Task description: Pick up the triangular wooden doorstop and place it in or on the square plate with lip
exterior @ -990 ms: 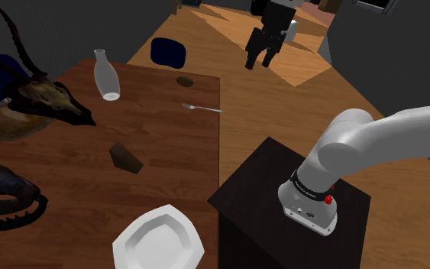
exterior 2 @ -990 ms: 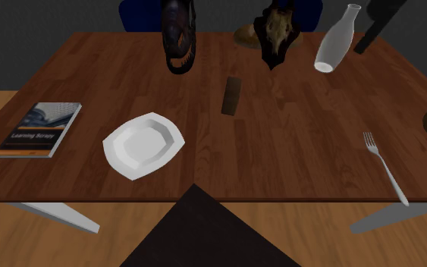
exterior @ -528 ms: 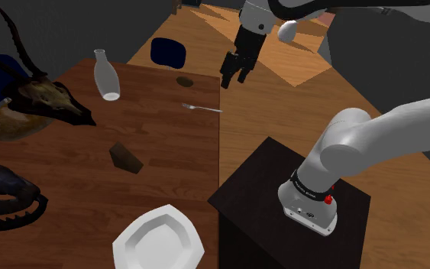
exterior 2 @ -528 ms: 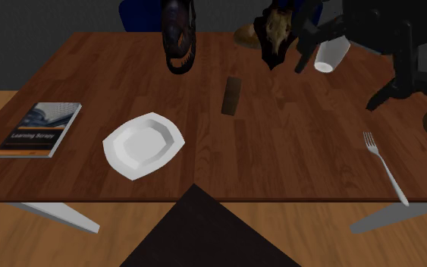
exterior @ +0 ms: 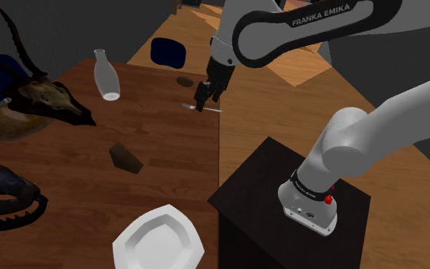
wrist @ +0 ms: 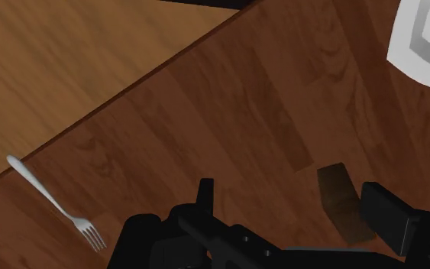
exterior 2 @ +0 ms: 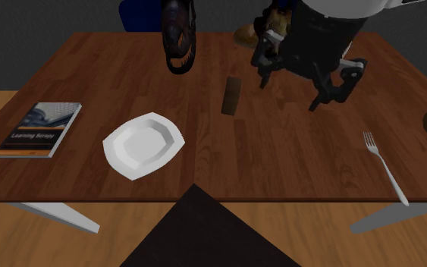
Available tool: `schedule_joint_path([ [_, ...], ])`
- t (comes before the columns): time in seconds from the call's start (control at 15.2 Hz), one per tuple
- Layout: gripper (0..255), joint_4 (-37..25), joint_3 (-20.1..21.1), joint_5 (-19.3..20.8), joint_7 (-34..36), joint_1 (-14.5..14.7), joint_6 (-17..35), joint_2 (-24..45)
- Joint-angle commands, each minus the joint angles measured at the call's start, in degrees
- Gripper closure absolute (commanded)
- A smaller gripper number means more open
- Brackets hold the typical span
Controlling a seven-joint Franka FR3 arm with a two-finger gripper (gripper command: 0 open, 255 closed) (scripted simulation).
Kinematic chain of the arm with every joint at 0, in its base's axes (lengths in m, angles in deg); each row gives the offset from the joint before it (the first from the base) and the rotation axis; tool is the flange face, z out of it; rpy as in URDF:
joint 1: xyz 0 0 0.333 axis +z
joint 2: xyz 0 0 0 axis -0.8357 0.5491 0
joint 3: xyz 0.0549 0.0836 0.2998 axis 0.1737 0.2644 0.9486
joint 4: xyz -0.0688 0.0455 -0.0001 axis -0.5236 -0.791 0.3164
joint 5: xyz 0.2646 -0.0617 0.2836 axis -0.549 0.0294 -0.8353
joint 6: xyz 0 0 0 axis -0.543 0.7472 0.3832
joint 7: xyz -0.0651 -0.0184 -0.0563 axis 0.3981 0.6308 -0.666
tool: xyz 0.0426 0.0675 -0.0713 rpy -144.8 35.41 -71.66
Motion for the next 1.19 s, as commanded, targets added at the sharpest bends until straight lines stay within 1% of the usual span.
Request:
schedule_joint_path([
  [0.0, 0, -0.3, 1.4, 0.1, 0.1, 0.5, 4.7, 3.9],
  [0.2, 0, -0.9, 3.8, 0.8, 0.8, 1.1, 11.6, 10.0],
  [0.33, 0, -1.7, 5.4, 2.0, 1.6, 1.2, 16.1, 14.4],
  [0.46, 0, -2.9, 7.1, 4.0, 3.0, 1.0, 20.3, 18.9],
  [0.59, 0, -4.3, 8.7, 7.1, 5.2, 0.6, 24.2, 23.5],
  [0.73, 0, -6.1, 10.1, 11.7, 8.4, 0.2, 27.7, 28.3],
  [0.86, 0, -8.3, 10.6, 17.9, 12.8, 0.3, 30.7, 33.2],
  [0.99, 0, -11.0, 9.8, 25.0, 17.9, 1.5, 33.0, 38.1],
  [1.12, 0, -14.1, 7.6, 31.8, 22.8, 4.1, 34.8, 42.8],
])
